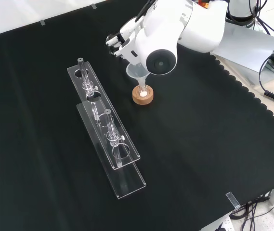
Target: Pour all the NaCl from the weighing funnel into the round-bottom flask.
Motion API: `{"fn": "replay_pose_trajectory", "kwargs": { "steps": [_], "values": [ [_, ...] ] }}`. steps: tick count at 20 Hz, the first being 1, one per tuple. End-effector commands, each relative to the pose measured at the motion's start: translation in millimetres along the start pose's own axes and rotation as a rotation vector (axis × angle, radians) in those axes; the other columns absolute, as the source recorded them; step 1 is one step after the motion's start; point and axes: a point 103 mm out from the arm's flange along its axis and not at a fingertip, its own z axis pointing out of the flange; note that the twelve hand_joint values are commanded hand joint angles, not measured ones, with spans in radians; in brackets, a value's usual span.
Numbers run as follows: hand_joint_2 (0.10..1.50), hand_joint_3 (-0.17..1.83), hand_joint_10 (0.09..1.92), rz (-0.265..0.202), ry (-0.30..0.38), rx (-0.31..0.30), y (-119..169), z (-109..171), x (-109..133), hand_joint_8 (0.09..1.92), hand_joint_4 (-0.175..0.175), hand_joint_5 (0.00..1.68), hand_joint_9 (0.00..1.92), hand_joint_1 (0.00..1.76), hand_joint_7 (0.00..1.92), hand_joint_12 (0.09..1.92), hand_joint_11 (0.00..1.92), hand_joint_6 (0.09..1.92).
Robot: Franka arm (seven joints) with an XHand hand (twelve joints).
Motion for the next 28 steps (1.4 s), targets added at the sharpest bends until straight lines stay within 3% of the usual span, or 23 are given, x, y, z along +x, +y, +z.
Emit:
{"fn": "replay_pose_trajectory", "kwargs": {
  "steps": [1, 19, 28],
  "values": [
    [0.64, 0.85, 0.51, 0.005, -0.013, 0.01, 0, -2, 2, 0.66, 0.175, 1.11, 0.78, 1.09, 0.49, 1.28, 0.47, 1.05],
    [0.64, 0.85, 0.52, 0.009, 0.022, 0.008, -3, 1, 1, 0.66, 0.175, 1.11, 0.78, 1.09, 0.49, 1.28, 0.47, 1.04],
    [0.64, 0.85, 0.52, 0.016, 0.097, -0.032, -4, 16, -9, 0.66, 0.175, 1.11, 0.79, 1.09, 0.51, 1.29, 0.48, 1.04]
  ]
}}
